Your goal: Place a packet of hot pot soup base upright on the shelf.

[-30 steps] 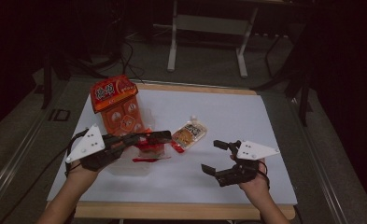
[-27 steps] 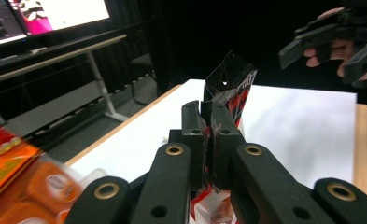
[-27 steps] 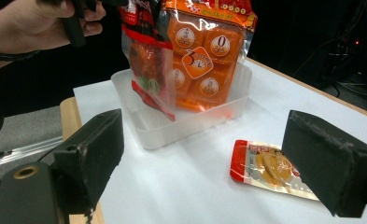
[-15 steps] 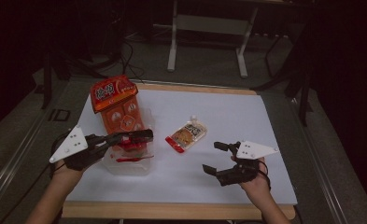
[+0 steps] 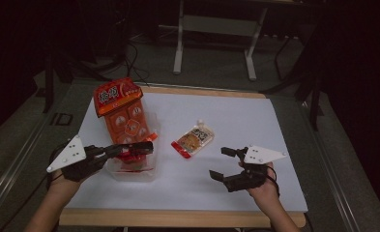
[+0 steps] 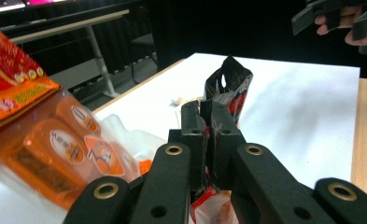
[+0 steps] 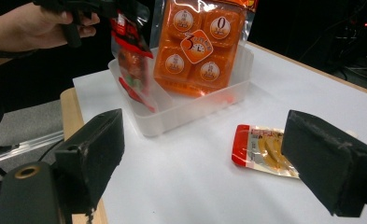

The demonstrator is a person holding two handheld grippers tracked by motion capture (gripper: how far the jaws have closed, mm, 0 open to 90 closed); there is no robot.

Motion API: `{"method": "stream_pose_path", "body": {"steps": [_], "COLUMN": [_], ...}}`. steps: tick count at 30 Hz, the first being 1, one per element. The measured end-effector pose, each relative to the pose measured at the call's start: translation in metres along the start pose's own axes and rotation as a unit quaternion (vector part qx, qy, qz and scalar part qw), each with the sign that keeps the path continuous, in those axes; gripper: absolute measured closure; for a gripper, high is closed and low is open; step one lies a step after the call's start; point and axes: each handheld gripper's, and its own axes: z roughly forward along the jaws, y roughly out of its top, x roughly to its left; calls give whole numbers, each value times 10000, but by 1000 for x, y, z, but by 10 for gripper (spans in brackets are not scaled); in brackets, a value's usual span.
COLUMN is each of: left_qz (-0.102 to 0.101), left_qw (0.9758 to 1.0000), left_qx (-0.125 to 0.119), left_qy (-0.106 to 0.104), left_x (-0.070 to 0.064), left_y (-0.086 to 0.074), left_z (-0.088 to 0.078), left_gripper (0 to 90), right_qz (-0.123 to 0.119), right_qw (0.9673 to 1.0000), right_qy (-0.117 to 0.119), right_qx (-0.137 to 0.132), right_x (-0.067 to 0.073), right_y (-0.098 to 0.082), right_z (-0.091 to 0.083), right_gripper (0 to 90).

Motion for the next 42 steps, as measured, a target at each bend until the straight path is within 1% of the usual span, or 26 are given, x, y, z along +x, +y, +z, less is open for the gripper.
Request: {"method": "stream_pose_path", "body": {"steps": [4,7,14,17,18,22,25,30,34,36,38,39,40,41,42], "left_qz": [-44,-92,-213,-273,-310,-377,-408,-422,-441,-456,-489,-503,-521,-517,-495], "left_qw": [10000,9999,9994,9993,9992,9989,9987,9985,9983,9985,9986,9986,9985,9984,9984], "left_qx": [64,47,179,152,151,181,244,309,345,294,186,153,162,199,260], "left_qy": [-41,-109,-183,-218,-201,-194,-166,-171,-137,-121,-100,-95,-97,-69,-6], "left_x": [0,0,0,0,-1,0,-1,-2,-2,-2,-2,-2,-2,-2,-3], "left_y": [-9,-14,-27,-31,-32,-34,-33,-32,-31,-29,-27,-26,-24,-23,-21], "left_z": [3,4,10,11,11,10,9,7,7,7,7,8,8,9,11], "left_gripper": [871,869,868,866,865,856,831,830,799,753,661,584,553,484,441], "right_qz": [16,29,38,55,58,55,46,54,63,46,50,56,57,57,45], "right_qw": [10000,10000,10000,10000,10000,10000,10000,10000,9999,10000,10000,10000,10000,10000,10000], "right_qy": [22,37,48,50,53,57,56,60,71,65,69,65,67,63,60], "right_qx": [2,-16,25,29,28,33,28,36,33,33,32,29,24,23,23], "right_x": [-1,-1,-1,-1,-1,-1,-1,-1,-2,-2,-2,-2,-2,-2,-2], "right_y": [-1,-1,-2,-3,-3,-3,-3,-3,-3,-3,-3,-3,-3,-2,-2], "right_z": [0,0,2,2,2,2,2,3,3,3,2,2,2,2,2], "right_gripper": [134,134,134,134,134,134,134,135,135,135,135,136,136,136,136]}}
